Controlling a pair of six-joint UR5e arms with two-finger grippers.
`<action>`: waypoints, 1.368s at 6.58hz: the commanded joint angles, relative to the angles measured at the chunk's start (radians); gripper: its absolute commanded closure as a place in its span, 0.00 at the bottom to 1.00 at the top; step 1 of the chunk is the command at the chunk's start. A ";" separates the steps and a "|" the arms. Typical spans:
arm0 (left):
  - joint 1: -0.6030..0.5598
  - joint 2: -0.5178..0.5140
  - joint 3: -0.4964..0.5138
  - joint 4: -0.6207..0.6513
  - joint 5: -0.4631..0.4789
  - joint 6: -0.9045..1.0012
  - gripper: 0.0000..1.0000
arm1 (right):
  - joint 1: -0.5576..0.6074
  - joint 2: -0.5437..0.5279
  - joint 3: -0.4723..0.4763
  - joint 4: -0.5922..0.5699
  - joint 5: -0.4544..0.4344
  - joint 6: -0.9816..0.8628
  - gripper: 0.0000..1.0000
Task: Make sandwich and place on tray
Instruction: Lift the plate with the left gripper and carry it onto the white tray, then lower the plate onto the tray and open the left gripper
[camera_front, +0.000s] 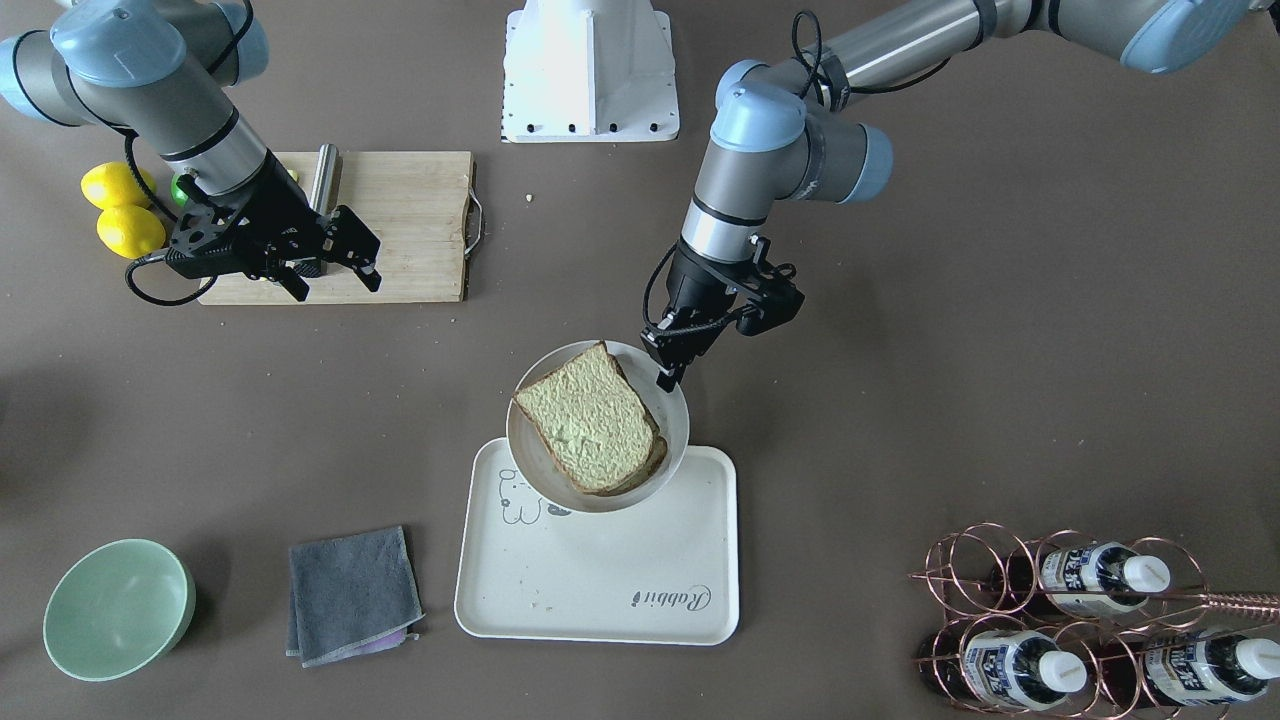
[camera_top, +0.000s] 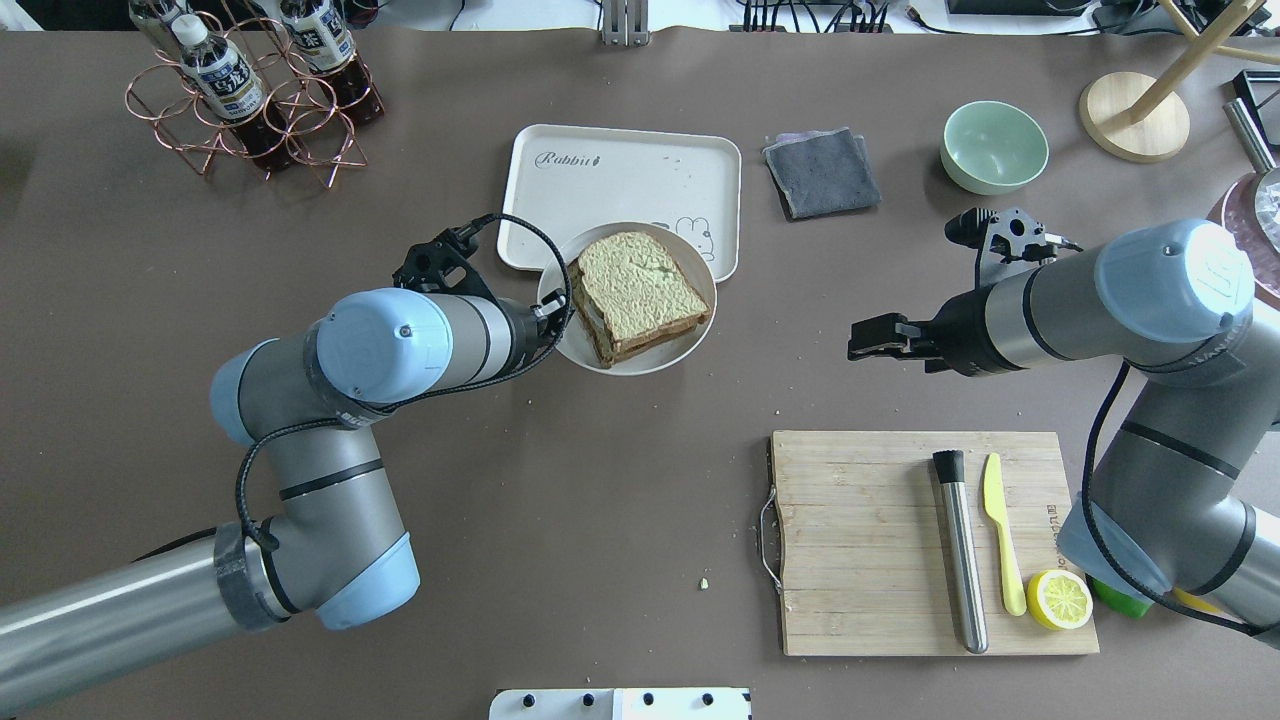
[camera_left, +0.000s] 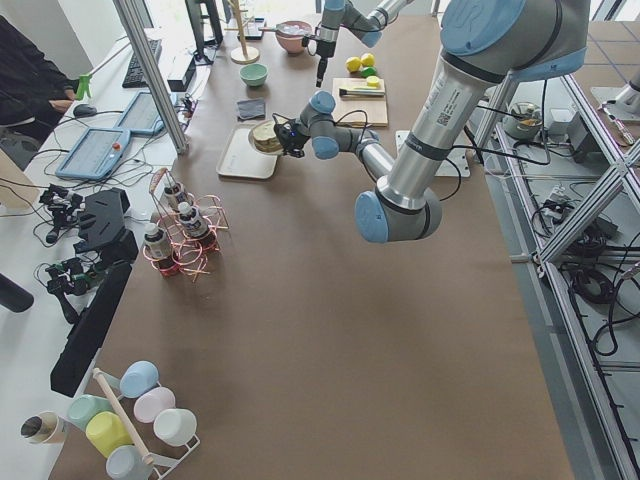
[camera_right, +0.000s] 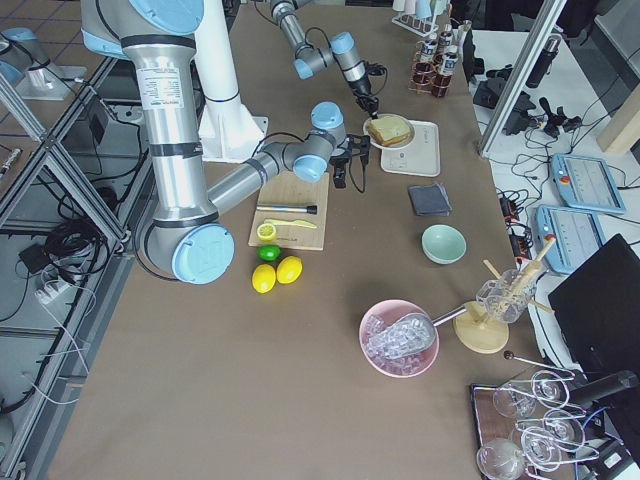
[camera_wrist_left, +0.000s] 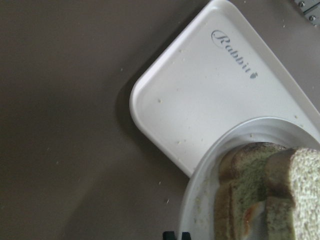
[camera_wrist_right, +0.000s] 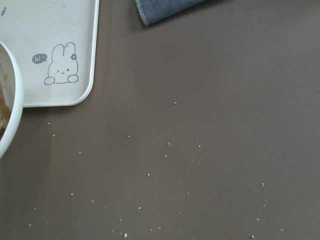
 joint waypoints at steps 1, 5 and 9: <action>-0.029 -0.109 0.230 -0.140 0.025 -0.010 1.00 | 0.003 0.009 -0.001 0.001 -0.001 0.000 0.00; -0.030 -0.123 0.277 -0.141 0.041 0.022 1.00 | 0.003 0.000 -0.001 0.002 -0.001 0.009 0.00; -0.045 -0.106 0.256 -0.142 0.027 0.159 0.04 | 0.003 -0.004 0.001 0.002 -0.001 0.015 0.00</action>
